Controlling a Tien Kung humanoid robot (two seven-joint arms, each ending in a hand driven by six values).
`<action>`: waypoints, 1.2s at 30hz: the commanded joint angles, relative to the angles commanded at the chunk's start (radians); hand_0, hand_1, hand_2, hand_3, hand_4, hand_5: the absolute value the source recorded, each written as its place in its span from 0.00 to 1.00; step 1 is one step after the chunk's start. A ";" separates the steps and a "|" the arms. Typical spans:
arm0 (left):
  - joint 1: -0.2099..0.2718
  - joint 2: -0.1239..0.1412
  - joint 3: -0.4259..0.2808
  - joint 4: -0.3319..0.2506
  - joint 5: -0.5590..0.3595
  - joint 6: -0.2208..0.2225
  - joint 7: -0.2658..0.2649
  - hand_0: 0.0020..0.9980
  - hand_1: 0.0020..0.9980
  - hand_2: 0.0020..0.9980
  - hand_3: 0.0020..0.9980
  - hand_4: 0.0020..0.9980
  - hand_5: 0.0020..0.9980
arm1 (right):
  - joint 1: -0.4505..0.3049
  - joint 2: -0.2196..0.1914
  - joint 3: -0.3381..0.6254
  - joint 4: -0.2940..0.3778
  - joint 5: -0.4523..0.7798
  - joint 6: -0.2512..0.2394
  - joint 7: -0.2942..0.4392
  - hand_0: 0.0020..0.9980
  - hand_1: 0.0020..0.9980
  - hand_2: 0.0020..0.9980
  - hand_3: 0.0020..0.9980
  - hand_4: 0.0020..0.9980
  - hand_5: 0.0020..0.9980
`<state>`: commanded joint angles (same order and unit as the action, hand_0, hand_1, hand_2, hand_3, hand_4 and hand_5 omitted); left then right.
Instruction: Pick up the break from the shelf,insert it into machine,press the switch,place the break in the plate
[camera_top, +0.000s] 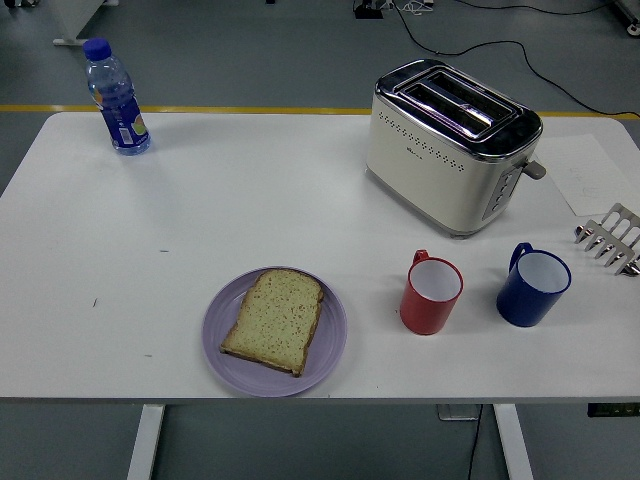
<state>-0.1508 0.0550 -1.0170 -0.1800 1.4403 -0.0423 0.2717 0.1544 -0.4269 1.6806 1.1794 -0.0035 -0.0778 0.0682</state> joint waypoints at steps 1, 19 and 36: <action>0.001 0.000 0.001 0.000 -0.002 0.000 0.000 0.67 0.69 0.67 0.55 0.28 0.88 | 0.000 0.000 0.000 0.000 0.001 -0.001 0.000 0.68 0.65 0.66 0.60 0.45 0.28; 0.019 -0.001 0.009 0.000 -0.031 0.007 -0.003 0.67 0.69 0.67 0.55 0.28 0.88 | -0.007 0.002 -0.011 0.002 -0.004 -0.029 -0.018 0.68 0.64 0.65 0.60 0.44 0.29; 0.019 -0.002 0.009 0.000 -0.037 0.013 -0.003 0.67 0.69 0.67 0.55 0.28 0.88 | -0.010 0.001 -0.014 0.002 0.002 -0.042 -0.021 0.68 0.63 0.65 0.59 0.43 0.28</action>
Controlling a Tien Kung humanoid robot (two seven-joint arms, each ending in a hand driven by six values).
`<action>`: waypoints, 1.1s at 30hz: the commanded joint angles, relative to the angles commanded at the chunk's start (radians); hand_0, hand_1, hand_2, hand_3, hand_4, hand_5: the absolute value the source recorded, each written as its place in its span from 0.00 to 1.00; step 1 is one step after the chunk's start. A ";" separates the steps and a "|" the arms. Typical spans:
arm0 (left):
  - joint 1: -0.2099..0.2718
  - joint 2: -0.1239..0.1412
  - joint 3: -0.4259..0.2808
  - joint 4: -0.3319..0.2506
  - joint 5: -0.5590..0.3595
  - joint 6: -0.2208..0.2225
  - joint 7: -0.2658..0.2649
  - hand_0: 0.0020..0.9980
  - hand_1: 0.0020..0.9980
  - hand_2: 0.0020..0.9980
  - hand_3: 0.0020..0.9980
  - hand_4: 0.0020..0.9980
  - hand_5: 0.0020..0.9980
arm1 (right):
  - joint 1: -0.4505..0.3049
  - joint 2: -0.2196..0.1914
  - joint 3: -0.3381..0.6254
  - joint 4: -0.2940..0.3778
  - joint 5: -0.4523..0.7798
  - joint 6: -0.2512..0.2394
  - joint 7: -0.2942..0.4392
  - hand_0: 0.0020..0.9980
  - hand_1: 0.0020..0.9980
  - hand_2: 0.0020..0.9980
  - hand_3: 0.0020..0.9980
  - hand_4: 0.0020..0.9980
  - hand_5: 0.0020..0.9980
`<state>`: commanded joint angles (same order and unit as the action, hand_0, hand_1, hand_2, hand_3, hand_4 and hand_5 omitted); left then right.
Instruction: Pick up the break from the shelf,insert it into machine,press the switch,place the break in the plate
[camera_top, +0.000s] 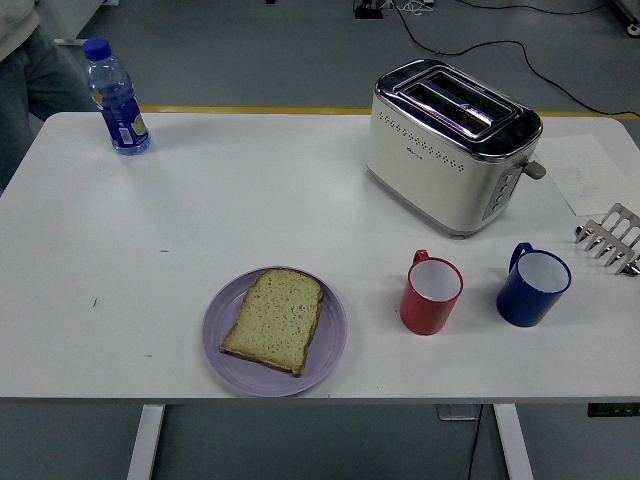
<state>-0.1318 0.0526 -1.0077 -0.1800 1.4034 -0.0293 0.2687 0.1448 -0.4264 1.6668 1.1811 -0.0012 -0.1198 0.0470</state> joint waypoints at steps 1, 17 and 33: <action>0.000 0.000 0.000 0.000 0.001 0.000 0.000 0.67 0.69 0.67 0.55 0.28 0.88 | 0.000 0.000 0.000 0.000 0.000 0.000 0.000 0.68 0.63 0.65 0.59 0.43 0.28; 0.001 0.001 0.004 0.000 -0.002 -0.005 0.000 0.67 0.69 0.67 0.55 0.28 0.88 | -0.011 0.001 0.006 -0.001 0.003 -0.007 -0.005 0.67 0.62 0.64 0.59 0.42 0.27; -0.006 0.002 0.014 0.000 -0.011 -0.009 -0.001 0.67 0.69 0.67 0.55 0.29 0.88 | -0.007 -0.002 -0.002 -0.002 0.011 -0.019 -0.013 0.67 0.62 0.64 0.59 0.41 0.26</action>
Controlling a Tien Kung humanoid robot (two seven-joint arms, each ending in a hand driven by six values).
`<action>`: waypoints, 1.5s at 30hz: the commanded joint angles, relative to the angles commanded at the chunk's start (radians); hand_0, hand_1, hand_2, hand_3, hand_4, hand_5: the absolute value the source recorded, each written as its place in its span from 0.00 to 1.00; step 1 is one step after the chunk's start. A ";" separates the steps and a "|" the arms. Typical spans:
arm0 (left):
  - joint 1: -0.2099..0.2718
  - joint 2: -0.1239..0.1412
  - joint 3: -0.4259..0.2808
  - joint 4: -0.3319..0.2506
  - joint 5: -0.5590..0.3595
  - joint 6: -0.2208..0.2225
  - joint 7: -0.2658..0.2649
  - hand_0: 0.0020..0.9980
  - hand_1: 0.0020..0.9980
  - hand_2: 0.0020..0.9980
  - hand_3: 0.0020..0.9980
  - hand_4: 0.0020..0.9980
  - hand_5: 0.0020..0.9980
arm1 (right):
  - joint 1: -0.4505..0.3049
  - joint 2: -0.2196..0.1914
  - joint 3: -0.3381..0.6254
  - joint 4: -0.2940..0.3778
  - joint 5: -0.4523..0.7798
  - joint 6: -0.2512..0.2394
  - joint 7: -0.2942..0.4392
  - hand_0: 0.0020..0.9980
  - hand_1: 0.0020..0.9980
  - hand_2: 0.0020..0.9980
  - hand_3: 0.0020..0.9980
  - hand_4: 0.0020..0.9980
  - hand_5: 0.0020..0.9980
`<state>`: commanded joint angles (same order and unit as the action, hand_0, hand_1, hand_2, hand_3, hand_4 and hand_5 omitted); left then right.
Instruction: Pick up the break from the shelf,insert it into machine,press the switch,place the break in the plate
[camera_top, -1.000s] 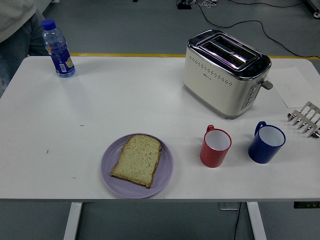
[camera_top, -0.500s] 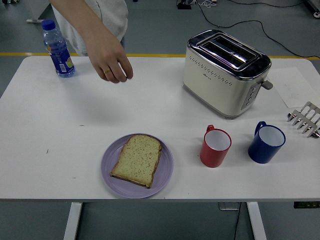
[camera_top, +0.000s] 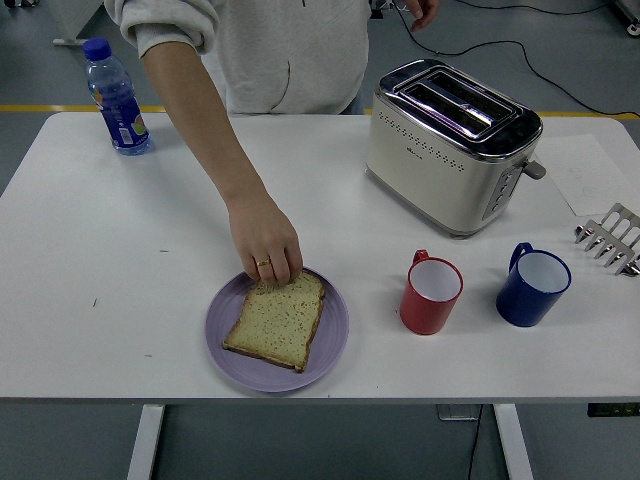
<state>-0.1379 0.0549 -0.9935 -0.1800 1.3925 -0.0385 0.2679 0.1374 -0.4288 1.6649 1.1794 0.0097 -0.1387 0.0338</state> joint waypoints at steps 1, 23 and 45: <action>0.000 0.000 0.000 0.000 0.001 0.000 0.000 0.67 0.69 0.67 0.55 0.29 0.88 | 0.000 0.000 0.000 0.000 0.001 0.000 0.000 0.67 0.62 0.64 0.59 0.41 0.26; -0.007 -0.001 0.007 0.000 -0.013 0.000 -0.001 0.67 0.69 0.67 0.55 0.28 0.88 | 0.005 -0.006 0.003 0.000 0.014 -0.005 0.003 0.66 0.61 0.64 0.59 0.40 0.25; -0.016 -0.002 0.024 0.000 -0.041 0.006 -0.005 0.67 0.69 0.67 0.55 0.29 0.88 | 0.016 -0.002 0.000 -0.002 0.019 -0.009 0.005 0.66 0.61 0.63 0.59 0.39 0.24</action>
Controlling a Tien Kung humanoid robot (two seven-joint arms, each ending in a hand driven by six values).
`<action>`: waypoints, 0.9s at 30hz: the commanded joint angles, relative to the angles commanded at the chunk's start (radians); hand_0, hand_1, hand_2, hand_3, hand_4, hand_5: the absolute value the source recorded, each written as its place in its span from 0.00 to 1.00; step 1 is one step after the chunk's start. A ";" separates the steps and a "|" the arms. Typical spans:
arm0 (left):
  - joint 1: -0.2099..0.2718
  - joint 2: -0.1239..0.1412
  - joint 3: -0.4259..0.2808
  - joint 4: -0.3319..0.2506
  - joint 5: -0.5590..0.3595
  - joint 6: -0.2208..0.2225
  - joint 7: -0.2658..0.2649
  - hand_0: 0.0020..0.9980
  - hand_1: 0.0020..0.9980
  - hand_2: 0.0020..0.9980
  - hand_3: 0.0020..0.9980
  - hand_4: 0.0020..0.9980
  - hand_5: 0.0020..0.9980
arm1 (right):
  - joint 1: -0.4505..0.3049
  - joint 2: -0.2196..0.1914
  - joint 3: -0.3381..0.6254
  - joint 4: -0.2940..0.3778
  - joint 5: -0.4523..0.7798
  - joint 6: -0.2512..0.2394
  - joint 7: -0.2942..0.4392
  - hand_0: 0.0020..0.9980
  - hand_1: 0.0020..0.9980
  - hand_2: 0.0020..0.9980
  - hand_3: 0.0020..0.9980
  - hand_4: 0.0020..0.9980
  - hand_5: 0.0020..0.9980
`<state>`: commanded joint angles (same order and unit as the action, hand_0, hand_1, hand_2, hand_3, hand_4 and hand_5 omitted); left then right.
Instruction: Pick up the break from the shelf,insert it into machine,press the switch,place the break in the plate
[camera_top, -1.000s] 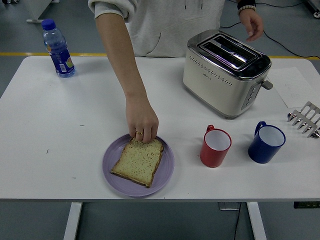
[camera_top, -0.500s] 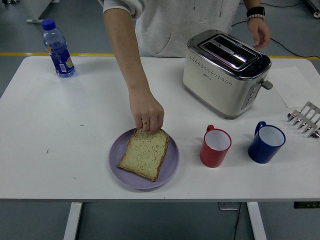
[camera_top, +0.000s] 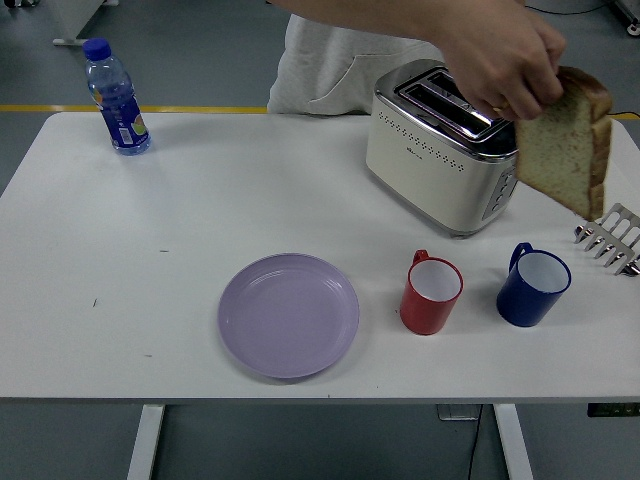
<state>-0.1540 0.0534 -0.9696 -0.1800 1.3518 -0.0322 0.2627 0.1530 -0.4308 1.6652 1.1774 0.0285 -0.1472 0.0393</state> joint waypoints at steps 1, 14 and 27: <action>0.000 0.000 0.001 0.000 -0.001 0.000 0.000 0.67 0.69 0.67 0.55 0.29 0.88 | 0.000 0.000 0.000 0.000 0.000 0.000 0.000 0.66 0.61 0.63 0.59 0.39 0.24; -0.012 0.001 0.003 0.000 -0.016 0.006 -0.002 0.67 0.69 0.67 0.55 0.29 0.88 | 0.003 0.002 0.004 -0.001 0.002 -0.003 0.001 0.66 0.60 0.63 0.59 0.39 0.24; -0.007 -0.001 -0.007 0.000 0.006 0.005 0.001 0.67 0.69 0.67 0.55 0.28 0.88 | -0.005 0.007 0.009 -0.007 0.006 -0.003 0.002 0.66 0.60 0.63 0.59 0.39 0.24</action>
<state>-0.1613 0.0528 -0.9763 -0.1800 1.3577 -0.0267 0.2636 0.1478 -0.4241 1.6744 1.1701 0.0341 -0.1505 0.0418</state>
